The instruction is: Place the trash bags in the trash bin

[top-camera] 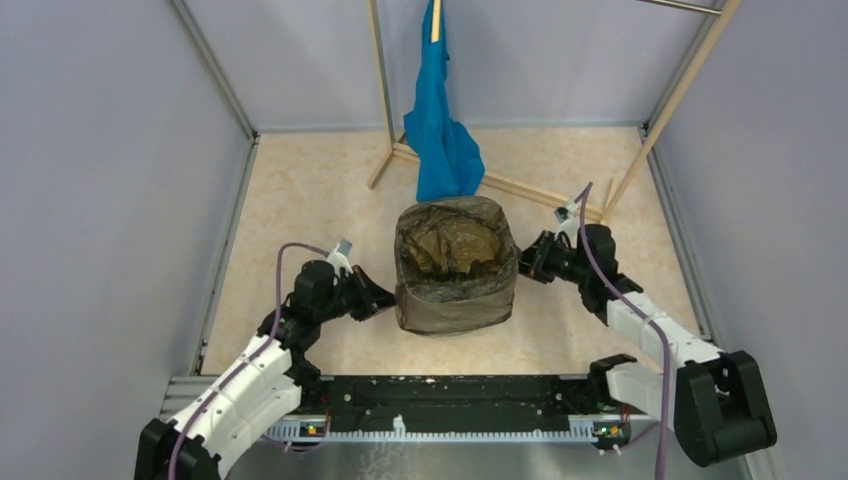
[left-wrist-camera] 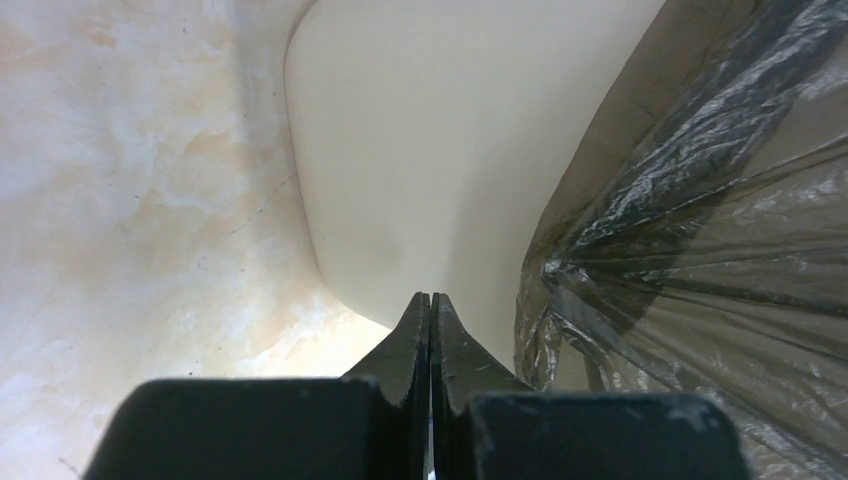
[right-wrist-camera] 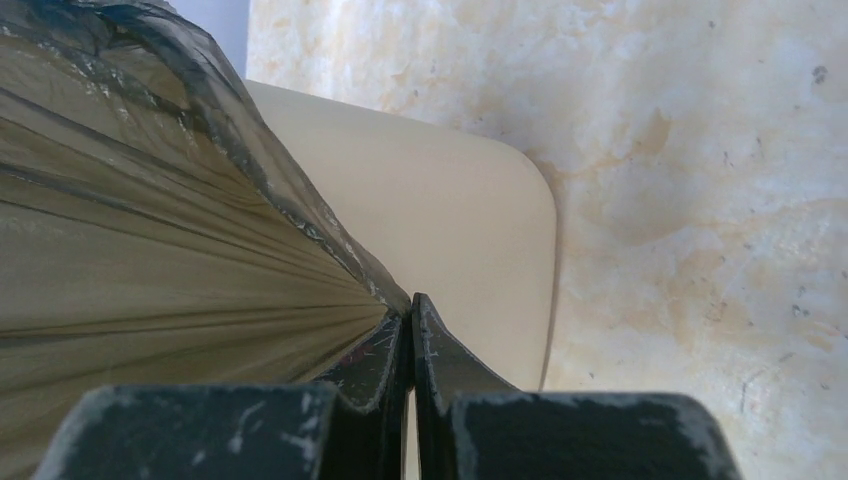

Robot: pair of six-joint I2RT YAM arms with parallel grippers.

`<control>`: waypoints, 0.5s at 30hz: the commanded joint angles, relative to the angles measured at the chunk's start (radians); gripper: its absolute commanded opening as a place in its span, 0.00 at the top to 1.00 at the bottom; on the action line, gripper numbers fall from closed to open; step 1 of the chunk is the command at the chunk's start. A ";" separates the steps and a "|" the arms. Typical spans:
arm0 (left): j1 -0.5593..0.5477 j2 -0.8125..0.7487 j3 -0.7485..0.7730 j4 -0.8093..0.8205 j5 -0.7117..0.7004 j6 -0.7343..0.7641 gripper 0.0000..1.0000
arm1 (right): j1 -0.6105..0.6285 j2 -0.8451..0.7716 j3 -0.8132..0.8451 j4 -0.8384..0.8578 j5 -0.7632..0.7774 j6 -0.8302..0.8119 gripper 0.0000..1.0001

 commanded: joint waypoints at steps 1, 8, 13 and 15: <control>-0.003 0.010 0.144 -0.147 -0.065 0.093 1.00 | 0.009 -0.066 0.052 -0.174 0.070 -0.115 0.97; -0.002 -0.120 0.280 -0.461 -0.261 0.191 0.63 | 0.010 -0.225 0.265 -0.571 0.332 -0.240 0.47; -0.003 -0.252 0.316 -0.577 -0.264 0.193 0.41 | 0.009 -0.319 0.326 -0.719 0.340 -0.258 0.42; -0.003 -0.298 0.320 -0.588 -0.234 0.186 0.35 | 0.010 -0.356 0.328 -0.759 0.316 -0.261 0.42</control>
